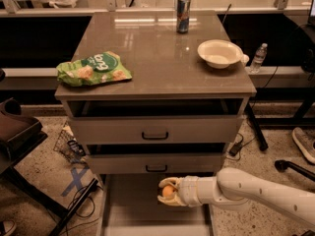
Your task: Pick orange from bottom drawer and place on counter
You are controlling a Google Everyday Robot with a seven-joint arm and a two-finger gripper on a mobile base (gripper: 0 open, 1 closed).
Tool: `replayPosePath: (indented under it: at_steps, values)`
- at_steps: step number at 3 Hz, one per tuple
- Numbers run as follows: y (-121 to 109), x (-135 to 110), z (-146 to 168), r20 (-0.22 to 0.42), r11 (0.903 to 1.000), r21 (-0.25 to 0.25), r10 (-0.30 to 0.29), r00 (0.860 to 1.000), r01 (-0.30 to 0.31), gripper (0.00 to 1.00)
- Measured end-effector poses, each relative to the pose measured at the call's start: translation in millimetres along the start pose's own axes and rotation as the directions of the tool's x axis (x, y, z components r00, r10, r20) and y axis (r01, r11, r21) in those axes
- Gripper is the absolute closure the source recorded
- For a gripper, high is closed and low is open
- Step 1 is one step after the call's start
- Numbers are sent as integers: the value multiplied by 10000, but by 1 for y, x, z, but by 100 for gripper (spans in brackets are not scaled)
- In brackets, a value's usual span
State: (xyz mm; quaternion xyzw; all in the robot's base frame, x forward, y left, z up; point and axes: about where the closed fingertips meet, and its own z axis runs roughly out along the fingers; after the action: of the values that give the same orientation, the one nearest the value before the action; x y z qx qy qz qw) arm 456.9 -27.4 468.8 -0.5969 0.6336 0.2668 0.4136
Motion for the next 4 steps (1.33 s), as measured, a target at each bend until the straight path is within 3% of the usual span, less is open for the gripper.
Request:
replayPosePath:
  at_steps: [1,2,4]
  values:
    - [-4,-14,-9,167,10000,-83,-53,9998,54,100]
    - [-13,-55,-56,557,9992,86,384,9977,-389,100]
    - [-72,-162,-192,738,9888,705,1266,9892,-1318,100]
